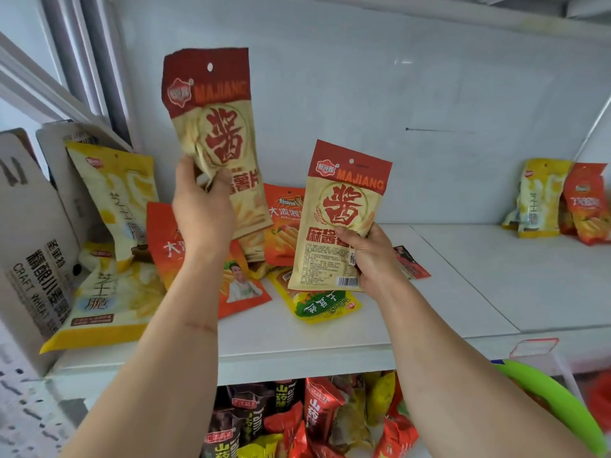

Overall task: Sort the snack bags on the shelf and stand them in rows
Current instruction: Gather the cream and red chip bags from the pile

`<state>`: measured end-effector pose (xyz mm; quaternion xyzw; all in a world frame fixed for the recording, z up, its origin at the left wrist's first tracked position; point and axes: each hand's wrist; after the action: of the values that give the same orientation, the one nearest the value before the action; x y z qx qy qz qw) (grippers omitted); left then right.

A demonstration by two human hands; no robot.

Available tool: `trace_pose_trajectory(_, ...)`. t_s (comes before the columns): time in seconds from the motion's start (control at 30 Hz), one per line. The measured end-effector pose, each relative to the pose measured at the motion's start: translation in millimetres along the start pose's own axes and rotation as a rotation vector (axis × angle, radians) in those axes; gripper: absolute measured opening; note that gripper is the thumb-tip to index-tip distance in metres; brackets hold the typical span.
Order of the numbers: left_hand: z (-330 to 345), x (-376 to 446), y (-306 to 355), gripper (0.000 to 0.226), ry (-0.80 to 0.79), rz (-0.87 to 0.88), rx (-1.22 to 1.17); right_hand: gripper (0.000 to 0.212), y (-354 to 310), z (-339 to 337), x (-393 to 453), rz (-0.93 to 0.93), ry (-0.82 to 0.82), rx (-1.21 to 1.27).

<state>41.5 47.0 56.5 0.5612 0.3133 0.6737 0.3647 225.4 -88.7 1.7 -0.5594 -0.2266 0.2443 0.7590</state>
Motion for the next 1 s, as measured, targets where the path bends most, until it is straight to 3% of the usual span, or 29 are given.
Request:
trace_pose_trajectory(0.37, 79, -75, -6, 0.023, -0.237, -0.347, -0.27, 0.037, -27, -109, 19, -0.068, 0.036, -0.056)
trace_pose_trajectory(0.5, 126, -114, 2, 0.02, -0.226, -0.397, -0.278, 0.039, -48, -181, 35, -0.09, 0.062, -0.049)
trace_pose_trajectory(0.67, 198, -171, 20, 0.011, -0.336, -0.437, -0.26, 0.036, -69, -270, 63, -0.104, 0.082, -0.058)
trace_pose_trajectory(1.0, 337, -246, 19, 0.031, -0.527, -0.5, -0.267, 0.038, -82, -384, 144, -0.119, 0.124, -0.119)
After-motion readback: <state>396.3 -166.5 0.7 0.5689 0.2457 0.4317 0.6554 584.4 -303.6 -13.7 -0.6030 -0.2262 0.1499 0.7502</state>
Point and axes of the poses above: each hand's wrist, its own x-axis towards the middle knuckle, its own z-axis out of the palm, y = z × x, and after that the axes turned 5 degrees about y, right-handed
